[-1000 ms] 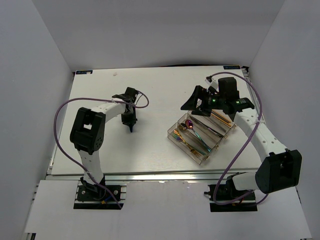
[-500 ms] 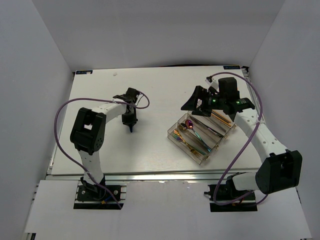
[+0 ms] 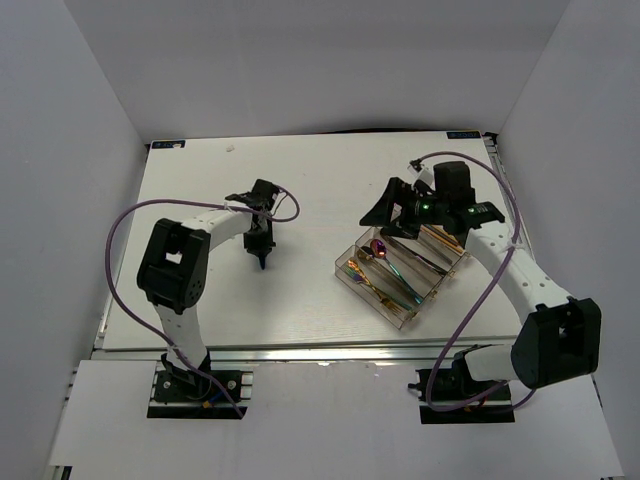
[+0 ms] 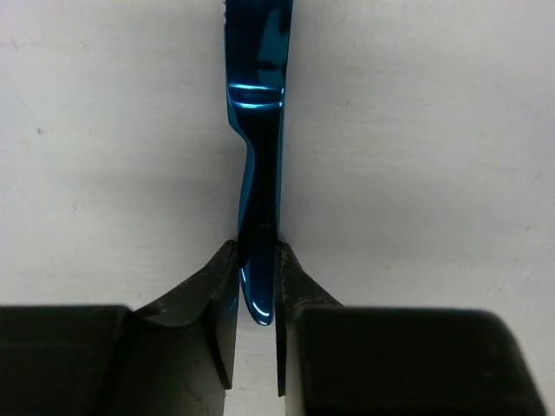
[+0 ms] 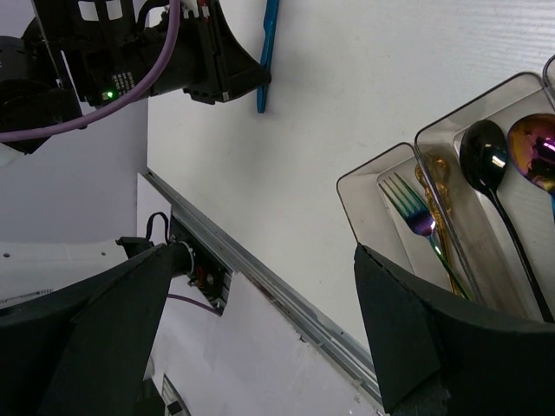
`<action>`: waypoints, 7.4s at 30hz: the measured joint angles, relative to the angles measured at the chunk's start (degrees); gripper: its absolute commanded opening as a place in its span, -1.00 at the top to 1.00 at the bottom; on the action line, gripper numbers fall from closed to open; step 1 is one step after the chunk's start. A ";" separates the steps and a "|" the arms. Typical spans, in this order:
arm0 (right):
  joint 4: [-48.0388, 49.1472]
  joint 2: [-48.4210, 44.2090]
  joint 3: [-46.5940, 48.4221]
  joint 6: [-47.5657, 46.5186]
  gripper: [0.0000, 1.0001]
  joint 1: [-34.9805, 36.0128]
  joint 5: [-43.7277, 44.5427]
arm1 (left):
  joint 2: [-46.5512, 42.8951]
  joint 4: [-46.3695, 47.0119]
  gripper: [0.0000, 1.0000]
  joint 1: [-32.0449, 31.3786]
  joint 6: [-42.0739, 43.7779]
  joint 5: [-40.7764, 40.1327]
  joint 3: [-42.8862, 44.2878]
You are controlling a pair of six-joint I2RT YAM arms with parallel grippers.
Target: Sort the eating utensils into containers
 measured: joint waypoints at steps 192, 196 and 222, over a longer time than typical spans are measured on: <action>-21.05 -2.36 17.46 -7.21 -0.79 19.26 25.03 | 3.10 5.53 -0.05 -2.56 13.86 4.24 3.43; -21.07 -2.82 17.46 -7.41 -0.79 18.84 24.96 | 4.63 5.18 0.02 -2.60 14.69 4.94 5.53; -17.62 -6.14 9.97 -5.55 -0.79 17.03 19.85 | 2.99 1.49 1.00 -3.93 7.15 3.98 4.24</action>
